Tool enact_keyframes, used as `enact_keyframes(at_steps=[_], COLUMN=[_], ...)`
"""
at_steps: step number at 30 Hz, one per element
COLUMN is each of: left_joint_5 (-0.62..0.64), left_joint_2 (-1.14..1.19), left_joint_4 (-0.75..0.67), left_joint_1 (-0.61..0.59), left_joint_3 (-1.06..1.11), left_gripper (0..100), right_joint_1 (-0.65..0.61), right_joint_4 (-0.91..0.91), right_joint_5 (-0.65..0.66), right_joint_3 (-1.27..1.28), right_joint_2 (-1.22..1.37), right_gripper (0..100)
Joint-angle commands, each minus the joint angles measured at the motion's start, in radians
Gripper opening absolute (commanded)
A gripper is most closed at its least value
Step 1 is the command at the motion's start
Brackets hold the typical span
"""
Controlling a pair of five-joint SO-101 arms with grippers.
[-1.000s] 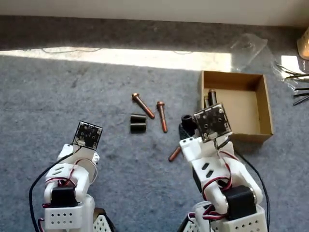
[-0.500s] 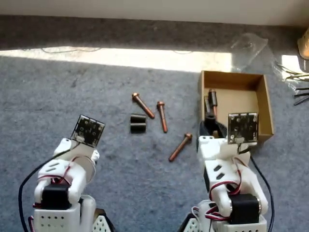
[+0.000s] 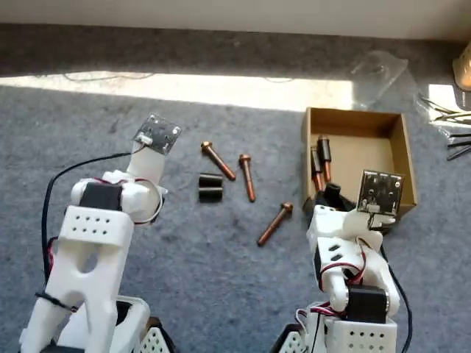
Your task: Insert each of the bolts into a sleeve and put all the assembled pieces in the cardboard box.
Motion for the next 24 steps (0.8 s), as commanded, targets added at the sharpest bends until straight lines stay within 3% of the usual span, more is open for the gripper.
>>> enact_keyframes(at_steps=[1, 10, 17, 24], left_joint_5=[0.068, 0.135, 0.324, 0.612], left_joint_2=[0.116, 0.346, 0.570, 0.785], left_joint_4=[-0.017, 0.129, 0.184, 0.184], left_joint_1=[0.091, 0.245, 0.294, 0.364], left_joint_3=[-0.131, -0.424, -0.680, -0.926], left_gripper=[1, 1, 1, 1], right_joint_1=[0.019, 0.015, 0.013, 0.013], right_joint_4=[-0.035, -0.036, -0.031, -0.036], right_joint_5=[-0.014, -0.015, -0.015, -0.012], right_joint_3=[-0.007, 0.081, 0.122, 0.171], right_joint_2=[-0.008, -0.206, -0.254, -0.271], right_gripper=[0.5, 0.4, 0.4, 0.4])
